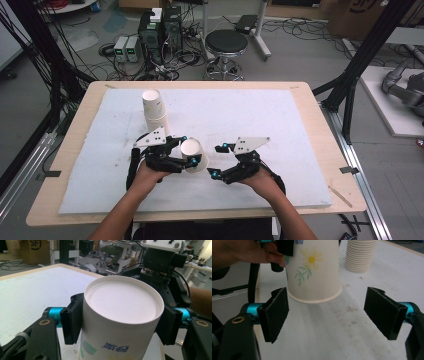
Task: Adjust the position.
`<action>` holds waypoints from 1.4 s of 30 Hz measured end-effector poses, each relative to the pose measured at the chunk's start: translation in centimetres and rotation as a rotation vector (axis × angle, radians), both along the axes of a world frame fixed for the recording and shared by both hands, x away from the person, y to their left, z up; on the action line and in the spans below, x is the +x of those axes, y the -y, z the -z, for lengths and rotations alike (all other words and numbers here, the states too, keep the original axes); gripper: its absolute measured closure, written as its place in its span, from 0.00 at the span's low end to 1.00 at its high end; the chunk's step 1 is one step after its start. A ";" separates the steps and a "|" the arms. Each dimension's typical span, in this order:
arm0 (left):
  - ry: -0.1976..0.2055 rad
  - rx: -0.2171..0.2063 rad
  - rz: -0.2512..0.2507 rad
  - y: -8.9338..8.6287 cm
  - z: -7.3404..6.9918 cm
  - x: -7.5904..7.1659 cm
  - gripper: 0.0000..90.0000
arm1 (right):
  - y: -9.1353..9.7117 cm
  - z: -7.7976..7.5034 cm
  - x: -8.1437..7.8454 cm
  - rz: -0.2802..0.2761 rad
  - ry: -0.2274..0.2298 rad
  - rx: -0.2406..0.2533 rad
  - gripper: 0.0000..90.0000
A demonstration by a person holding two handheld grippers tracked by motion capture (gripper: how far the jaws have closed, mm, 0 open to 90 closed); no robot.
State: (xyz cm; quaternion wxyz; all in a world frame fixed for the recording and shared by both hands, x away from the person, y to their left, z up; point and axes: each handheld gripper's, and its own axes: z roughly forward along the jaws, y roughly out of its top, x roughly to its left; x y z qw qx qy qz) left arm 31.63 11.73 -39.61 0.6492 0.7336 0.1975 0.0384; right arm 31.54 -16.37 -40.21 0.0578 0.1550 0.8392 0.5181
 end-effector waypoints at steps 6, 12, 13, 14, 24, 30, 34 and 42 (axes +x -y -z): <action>0.003 0.006 0.026 0.9 0.1 0.0 0.36 | -1.1 0.0 0.1 -0.028 -0.015 0.001 0.23; -0.002 -0.007 0.037 1.4 0.1 0.0 0.36 | -1.7 0.3 0.2 -0.039 -0.027 0.003 0.23; -0.006 -0.010 0.042 1.6 0.2 0.1 0.36 | -1.8 0.3 0.3 -0.039 -0.030 0.004 0.23; -0.011 -0.018 0.040 1.7 0.2 0.1 0.36 | -1.9 0.4 0.3 -0.041 -0.036 0.006 0.23; -0.005 -0.011 0.053 1.9 0.3 0.1 0.37 | -2.0 0.5 0.5 -0.056 -0.030 -0.003 0.35; 0.004 0.033 0.040 2.2 0.3 0.0 0.26 | -1.9 0.5 0.4 -0.074 -0.016 -0.037 0.41; -0.008 0.077 0.012 2.0 0.3 0.0 0.19 | -2.0 0.4 0.5 -0.083 -0.012 -0.051 0.41; -0.021 0.098 -0.007 0.1 -0.6 -0.2 0.17 | -1.7 -1.0 0.9 -0.092 0.024 -0.157 0.40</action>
